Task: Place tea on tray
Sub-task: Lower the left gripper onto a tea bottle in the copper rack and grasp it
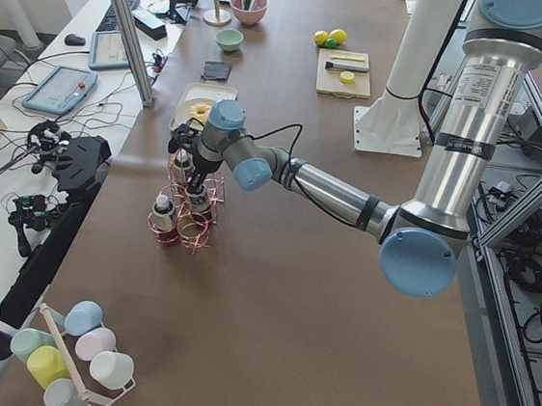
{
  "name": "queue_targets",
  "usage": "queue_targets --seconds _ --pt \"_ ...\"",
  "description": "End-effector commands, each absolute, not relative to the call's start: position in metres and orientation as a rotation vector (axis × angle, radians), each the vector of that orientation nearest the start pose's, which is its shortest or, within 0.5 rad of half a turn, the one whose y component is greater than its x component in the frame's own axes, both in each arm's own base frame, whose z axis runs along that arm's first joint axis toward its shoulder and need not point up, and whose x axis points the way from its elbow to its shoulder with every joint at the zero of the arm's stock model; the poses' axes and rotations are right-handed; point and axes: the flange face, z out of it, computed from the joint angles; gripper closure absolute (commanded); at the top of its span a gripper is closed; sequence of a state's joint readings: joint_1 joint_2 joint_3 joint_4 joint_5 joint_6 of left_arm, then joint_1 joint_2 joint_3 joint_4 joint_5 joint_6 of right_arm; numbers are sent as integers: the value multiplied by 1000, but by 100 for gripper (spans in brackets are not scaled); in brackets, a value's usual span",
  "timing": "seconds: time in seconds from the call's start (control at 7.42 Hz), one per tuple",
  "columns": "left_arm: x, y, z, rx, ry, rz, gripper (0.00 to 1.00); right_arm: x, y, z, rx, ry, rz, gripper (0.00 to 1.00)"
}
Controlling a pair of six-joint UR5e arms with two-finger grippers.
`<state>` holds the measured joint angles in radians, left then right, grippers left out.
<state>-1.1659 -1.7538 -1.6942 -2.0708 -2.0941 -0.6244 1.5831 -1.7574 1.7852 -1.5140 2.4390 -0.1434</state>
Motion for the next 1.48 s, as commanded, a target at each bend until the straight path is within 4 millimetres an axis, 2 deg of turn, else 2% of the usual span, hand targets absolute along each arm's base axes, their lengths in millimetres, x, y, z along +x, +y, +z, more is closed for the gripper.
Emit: queue_targets --seconds 0.0,0.13,0.4,0.67,0.81,1.08,1.35 --pt "152 -568 448 444 818 7 81 62 -416 626 146 -858 -161 0" --pt "151 -567 444 450 824 5 99 63 -415 628 146 -857 -167 0" --pt "146 -562 431 471 832 3 100 63 -415 628 146 -857 -167 0" --pt "132 -559 423 496 830 -1 100 63 -415 628 145 -857 -164 0" --pt "115 -559 414 517 835 -17 100 62 -415 628 143 -857 -162 0" --pt "95 -551 414 506 864 -28 100 61 -415 628 143 -857 -165 0" --pt "68 -548 404 496 911 -44 100 61 -415 628 141 -856 -165 0"
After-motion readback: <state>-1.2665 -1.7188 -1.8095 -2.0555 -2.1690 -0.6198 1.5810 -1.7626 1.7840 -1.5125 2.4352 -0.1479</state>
